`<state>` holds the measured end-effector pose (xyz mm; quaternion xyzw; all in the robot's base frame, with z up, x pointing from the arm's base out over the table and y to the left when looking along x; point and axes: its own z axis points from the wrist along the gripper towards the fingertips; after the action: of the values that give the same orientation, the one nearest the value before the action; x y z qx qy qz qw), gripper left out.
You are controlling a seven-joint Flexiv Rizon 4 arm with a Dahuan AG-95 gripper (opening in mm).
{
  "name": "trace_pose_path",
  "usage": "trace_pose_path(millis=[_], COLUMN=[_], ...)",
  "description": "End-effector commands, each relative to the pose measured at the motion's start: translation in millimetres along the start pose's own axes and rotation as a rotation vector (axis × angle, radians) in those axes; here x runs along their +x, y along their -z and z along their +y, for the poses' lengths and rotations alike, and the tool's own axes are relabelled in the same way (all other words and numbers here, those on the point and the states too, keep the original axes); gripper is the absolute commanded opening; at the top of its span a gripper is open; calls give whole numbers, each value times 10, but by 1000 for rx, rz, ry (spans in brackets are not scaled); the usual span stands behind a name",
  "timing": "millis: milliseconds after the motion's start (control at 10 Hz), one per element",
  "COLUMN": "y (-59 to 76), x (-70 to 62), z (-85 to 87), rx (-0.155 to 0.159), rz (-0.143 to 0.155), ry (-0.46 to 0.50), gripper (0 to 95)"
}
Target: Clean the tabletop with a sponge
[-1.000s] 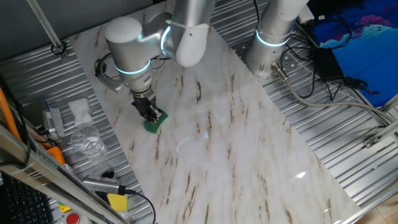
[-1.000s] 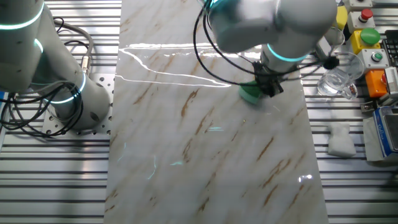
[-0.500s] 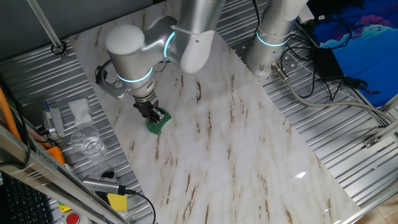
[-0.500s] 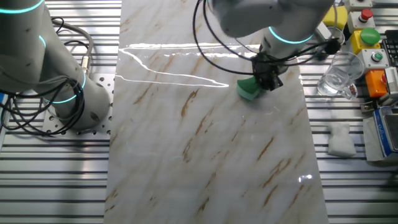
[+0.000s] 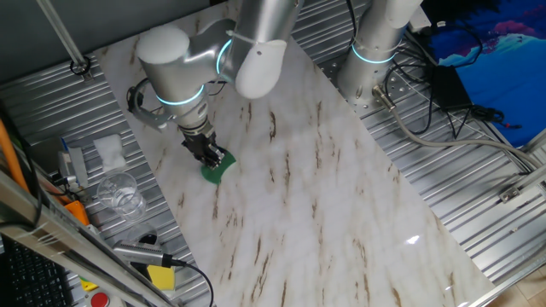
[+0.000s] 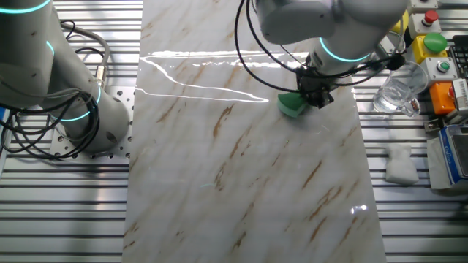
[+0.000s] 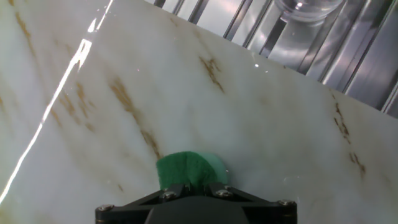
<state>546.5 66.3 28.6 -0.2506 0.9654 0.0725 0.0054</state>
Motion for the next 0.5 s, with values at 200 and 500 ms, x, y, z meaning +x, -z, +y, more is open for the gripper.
trace_pose_path(millis=[200,500], y=[-8,-8], x=[-9,-9], z=[-8,-8], rx=[18,-34], rz=[14,4], ry=[-71,-64], gripper=[0,0])
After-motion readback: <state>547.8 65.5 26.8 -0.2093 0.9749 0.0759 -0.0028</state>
